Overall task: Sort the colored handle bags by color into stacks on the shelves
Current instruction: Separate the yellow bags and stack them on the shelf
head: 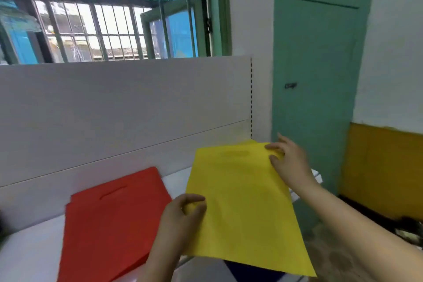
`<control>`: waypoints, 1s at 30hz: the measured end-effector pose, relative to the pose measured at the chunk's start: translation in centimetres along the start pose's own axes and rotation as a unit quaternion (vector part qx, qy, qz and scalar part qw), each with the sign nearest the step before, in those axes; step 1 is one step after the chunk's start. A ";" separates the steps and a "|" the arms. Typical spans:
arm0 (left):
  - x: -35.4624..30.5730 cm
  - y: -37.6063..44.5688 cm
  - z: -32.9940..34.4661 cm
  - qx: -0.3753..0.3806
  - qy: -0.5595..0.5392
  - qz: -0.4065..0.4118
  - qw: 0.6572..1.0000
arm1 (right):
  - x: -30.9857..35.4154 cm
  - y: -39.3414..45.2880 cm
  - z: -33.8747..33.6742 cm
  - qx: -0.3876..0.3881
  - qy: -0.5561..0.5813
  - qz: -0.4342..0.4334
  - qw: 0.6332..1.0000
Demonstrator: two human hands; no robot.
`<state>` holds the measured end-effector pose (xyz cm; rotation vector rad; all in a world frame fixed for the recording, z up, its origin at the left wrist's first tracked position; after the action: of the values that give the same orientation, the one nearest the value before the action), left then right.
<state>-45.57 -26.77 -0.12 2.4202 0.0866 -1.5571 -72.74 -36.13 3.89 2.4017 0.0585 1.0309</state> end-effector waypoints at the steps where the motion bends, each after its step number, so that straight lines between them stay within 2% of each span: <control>1: -0.4 0.5 2.3 0.012 0.001 -0.010 1.000 | -2.0 0.8 -0.9 -0.011 -0.008 0.006 1.000; 5: -1.1 2.3 9.8 0.041 0.050 -0.029 0.997 | -8.1 4.4 -3.2 -0.009 -0.016 0.036 0.999; 11: -1.7 6.1 14.7 0.043 0.050 -0.076 0.995 | -12.0 9.8 -2.4 0.014 0.011 0.037 0.999; 15: -1.2 10.1 16.5 0.054 0.102 -0.099 0.988 | -13.4 13.6 0.6 0.027 0.021 0.012 0.999; 19: -0.6 14.1 17.1 0.073 0.162 -0.102 0.979 | -13.5 19.0 4.1 0.075 0.051 -0.003 0.996; 23: 0.0 17.2 17.8 0.109 0.206 -0.133 0.963 | -13.3 24.4 7.8 0.135 0.074 0.024 0.988; 30: -0.1 21.0 19.2 0.087 0.298 -0.153 0.938 | -15.8 29.4 14.0 0.199 0.070 0.059 0.976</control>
<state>-58.68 -51.79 -3.60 3.0600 0.4767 -0.8940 -79.02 -71.44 -0.53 2.7107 0.1917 1.3507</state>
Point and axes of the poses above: each hand's wrist, its own y-axis towards the middle knuckle, its own z-axis out of the palm, x = y × z, the point moved 2 cm from there along y, towards the middle knuckle, and after that the axes turned 2 degrees about z, right-handed, at the moved point
